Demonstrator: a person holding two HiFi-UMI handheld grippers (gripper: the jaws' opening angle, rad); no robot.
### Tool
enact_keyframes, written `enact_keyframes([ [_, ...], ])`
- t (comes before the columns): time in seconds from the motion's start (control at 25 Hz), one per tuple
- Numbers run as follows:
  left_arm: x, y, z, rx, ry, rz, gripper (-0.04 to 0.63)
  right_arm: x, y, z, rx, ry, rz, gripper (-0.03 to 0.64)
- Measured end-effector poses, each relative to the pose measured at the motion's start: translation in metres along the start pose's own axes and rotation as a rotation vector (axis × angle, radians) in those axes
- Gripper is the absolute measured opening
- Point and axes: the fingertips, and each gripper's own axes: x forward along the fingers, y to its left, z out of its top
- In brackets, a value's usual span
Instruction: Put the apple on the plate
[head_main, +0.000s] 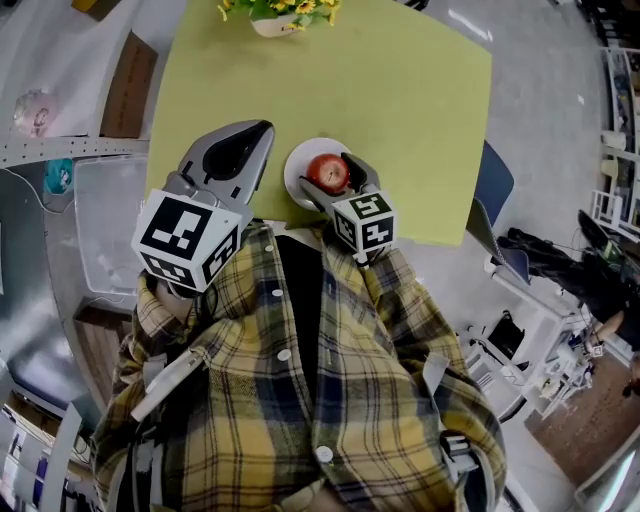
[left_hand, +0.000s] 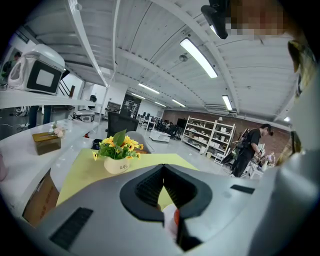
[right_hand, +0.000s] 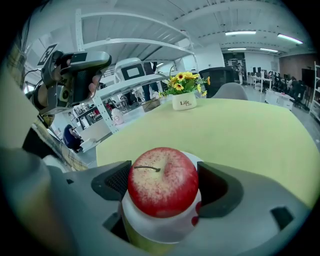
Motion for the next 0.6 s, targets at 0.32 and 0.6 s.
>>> enact_keyframes([
  [0.32, -0.0012, 0.0035, 0.0003, -0.001, 0.0, -0.009, 0.008, 0.0025, 0.003, 0.0, -0.051, 0.029, -0.033, 0.385],
  [0.6, -0.0046, 0.0084, 0.0005, -0.011, -0.007, -0.013, 0.008, 0.0018, 0.0027, 0.0014, -0.035, 0.024, -0.055, 0.385],
])
